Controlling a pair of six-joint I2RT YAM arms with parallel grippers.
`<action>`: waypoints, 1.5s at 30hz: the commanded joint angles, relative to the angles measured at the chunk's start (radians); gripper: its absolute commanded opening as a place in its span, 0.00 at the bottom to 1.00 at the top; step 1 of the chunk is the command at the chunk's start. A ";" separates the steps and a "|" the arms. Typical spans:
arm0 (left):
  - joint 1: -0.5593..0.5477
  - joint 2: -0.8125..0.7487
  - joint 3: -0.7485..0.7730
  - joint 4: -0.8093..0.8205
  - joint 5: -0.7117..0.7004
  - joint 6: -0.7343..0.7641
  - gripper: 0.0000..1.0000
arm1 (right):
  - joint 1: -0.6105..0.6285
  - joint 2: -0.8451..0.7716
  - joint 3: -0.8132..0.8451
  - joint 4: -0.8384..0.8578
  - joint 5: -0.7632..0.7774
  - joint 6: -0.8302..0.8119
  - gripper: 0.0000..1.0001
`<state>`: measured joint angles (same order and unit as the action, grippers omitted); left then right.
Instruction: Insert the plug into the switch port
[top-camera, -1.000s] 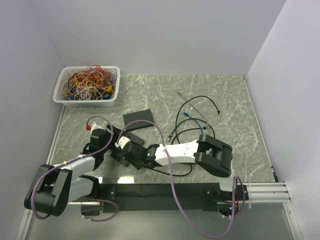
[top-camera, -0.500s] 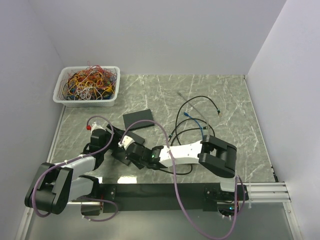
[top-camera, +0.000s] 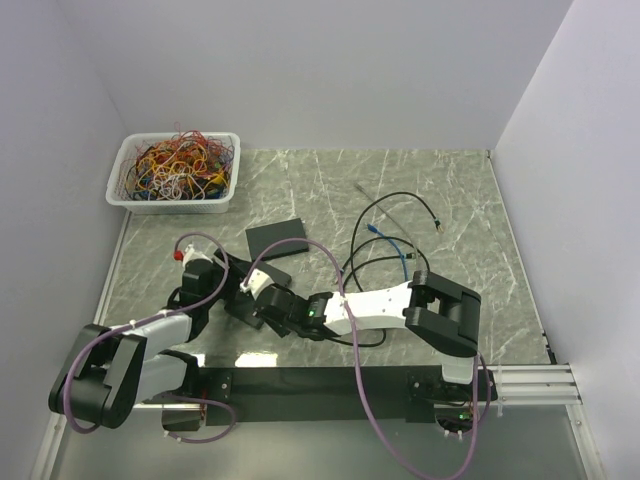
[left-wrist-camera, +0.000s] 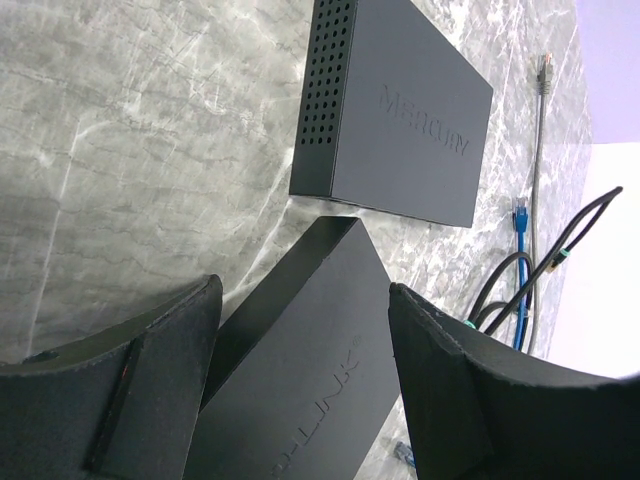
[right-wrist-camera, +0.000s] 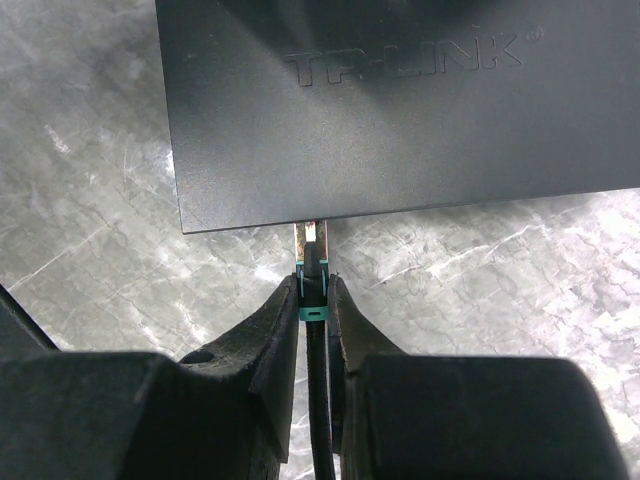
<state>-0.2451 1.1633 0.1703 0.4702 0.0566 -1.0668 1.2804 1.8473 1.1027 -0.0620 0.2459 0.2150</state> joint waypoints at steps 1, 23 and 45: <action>-0.046 0.036 -0.048 -0.076 0.046 -0.013 0.74 | -0.012 -0.042 0.029 0.159 0.064 0.021 0.00; -0.186 0.090 -0.092 -0.016 -0.004 -0.076 0.74 | -0.023 0.047 0.154 0.228 0.181 -0.026 0.00; -0.249 0.084 -0.081 -0.024 0.025 -0.001 0.73 | -0.024 -0.029 0.111 0.508 0.000 -0.169 0.00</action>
<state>-0.4179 1.2255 0.1310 0.6476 -0.1738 -1.0252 1.2690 1.8927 1.1374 -0.0959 0.2501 0.0669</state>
